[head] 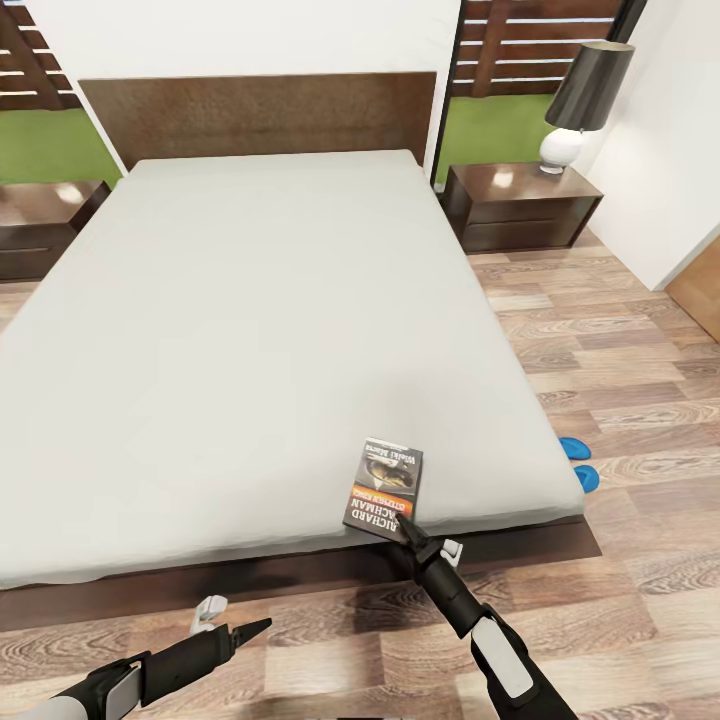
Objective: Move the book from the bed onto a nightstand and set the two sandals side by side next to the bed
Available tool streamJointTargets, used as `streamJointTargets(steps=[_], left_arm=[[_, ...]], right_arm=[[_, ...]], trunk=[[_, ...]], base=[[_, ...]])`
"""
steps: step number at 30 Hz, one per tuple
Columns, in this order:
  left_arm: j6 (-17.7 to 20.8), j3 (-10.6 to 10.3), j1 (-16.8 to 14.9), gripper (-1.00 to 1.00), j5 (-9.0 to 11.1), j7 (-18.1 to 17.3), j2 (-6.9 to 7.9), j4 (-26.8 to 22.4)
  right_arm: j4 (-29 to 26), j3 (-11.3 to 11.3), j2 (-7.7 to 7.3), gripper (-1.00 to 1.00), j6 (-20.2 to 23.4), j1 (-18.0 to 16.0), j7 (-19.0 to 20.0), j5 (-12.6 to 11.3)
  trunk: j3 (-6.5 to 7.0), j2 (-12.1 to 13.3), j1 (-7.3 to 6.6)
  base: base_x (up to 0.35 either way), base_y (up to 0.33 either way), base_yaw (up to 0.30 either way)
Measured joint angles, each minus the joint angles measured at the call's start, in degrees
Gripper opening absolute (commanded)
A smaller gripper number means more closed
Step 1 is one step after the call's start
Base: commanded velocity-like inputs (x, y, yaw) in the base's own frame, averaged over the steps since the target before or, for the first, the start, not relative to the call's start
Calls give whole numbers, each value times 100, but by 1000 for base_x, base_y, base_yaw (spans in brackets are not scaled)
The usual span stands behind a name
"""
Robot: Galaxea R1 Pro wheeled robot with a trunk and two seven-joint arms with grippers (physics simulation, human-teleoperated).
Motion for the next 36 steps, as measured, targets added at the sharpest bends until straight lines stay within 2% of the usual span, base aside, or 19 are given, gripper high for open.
streamJointTargets(steps=[25,36], left_arm=[[17,0,0,100,1,-7,4,0],[4,1,0,100,-9,-9,0,0]], right_arm=[[7,-21,0,-100,33,0,1,-9],[8,-12,0,-100,29,0,-2,-7]], trunk=[[0,0,0],[197,440,-241]], base=[[0,0,0],[0,0,0]])
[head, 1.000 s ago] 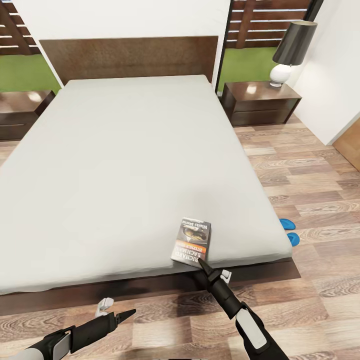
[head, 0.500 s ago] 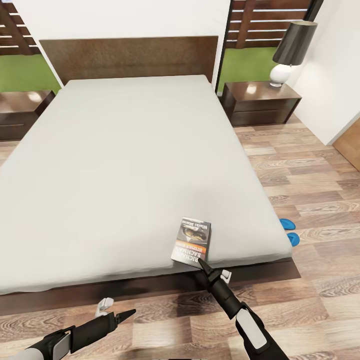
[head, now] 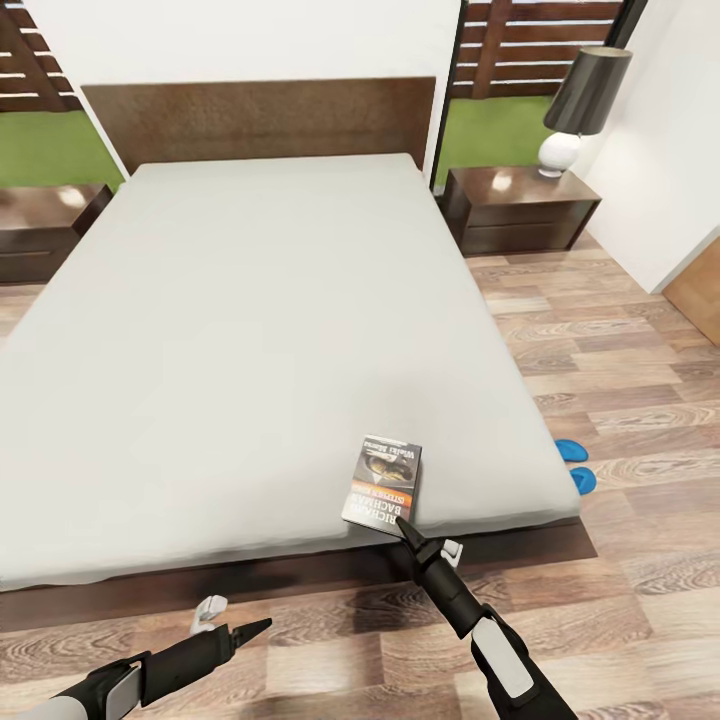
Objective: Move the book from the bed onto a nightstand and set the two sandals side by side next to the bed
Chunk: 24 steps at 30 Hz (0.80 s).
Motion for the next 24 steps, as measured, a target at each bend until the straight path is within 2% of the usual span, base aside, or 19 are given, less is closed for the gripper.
streamJointTargets(steps=[24], left_arm=[[8,-9,0,100,-9,18,-20,-2]], right_arm=[[0,44,1,-100,-47,0,-16,15]], trunk=[[431,963,-527]], base=[[0,0,0]])
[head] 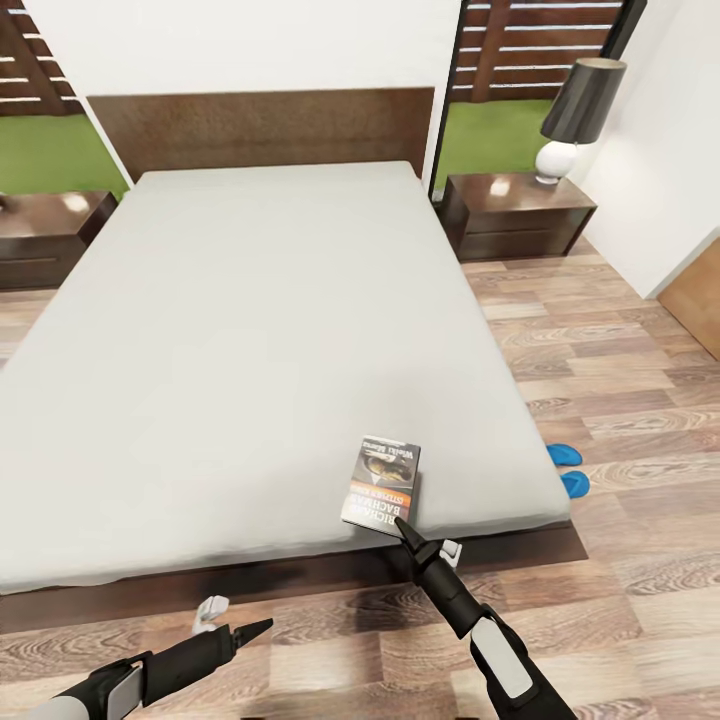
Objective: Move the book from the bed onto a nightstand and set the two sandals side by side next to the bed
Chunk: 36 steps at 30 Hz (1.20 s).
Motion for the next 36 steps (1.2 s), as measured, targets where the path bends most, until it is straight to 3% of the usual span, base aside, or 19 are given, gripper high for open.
streamJointTargets(steps=[36], left_arm=[[9,-4,0,100,-8,-9,2,2]], right_arm=[[0,11,9,-100,42,0,-3,38]], trunk=[[646,1444,-791]], base=[[0,0,0]])
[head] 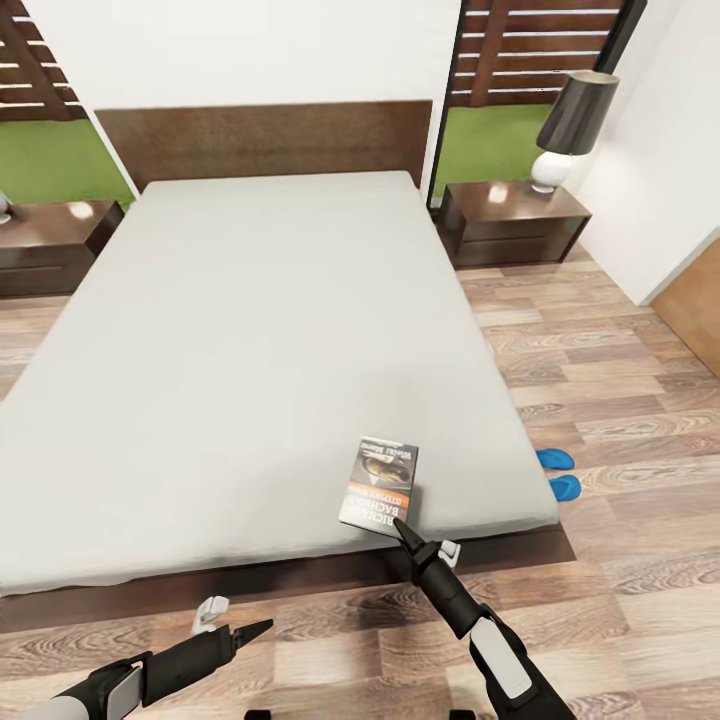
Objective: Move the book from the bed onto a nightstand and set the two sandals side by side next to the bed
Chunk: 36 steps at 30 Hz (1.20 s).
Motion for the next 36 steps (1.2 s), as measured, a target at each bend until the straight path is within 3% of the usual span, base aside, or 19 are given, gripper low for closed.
streamJointTargets(steps=[8,10,13,15,18,21,25,36], left_arm=[[1,-5,0,100,-1,7,0,0],[-2,-6,0,100,-1,8,-3,0],[-5,-5,1,100,-3,8,-6,-1],[-6,-5,1,100,-3,8,-7,-1],[-7,-11,1,100,-5,8,-8,2],[-9,-27,1,100,-9,9,-9,6],[-12,-31,1,100,-10,9,-10,8],[-16,-32,0,100,-10,11,-9,8]], right_arm=[[-1,140,4,-100,45,0,-6,80],[-1,212,-46,-100,75,0,0,371],[8,252,-596,-100,391,1,14,1109],[5,262,-1025,-100,773,0,31,1392],[-6,266,-1642,-100,1096,-1,97,1510],[-11,270,-2106,-100,1256,0,724,1510],[10,275,-2448,-100,1412,3,1303,1563],[127,279,-2548,-100,1415,54,1463,1595]], trunk=[[144,321,-176],[179,401,-220],[233,522,-285],[269,602,-329],[323,722,-395],[377,843,-462],[449,1003,-549],[648,1445,-791]], base=[[0,0,0],[0,0,0],[0,0,0],[0,0,0],[0,0,0],[0,0,0],[0,0,0],[0,0,0]])
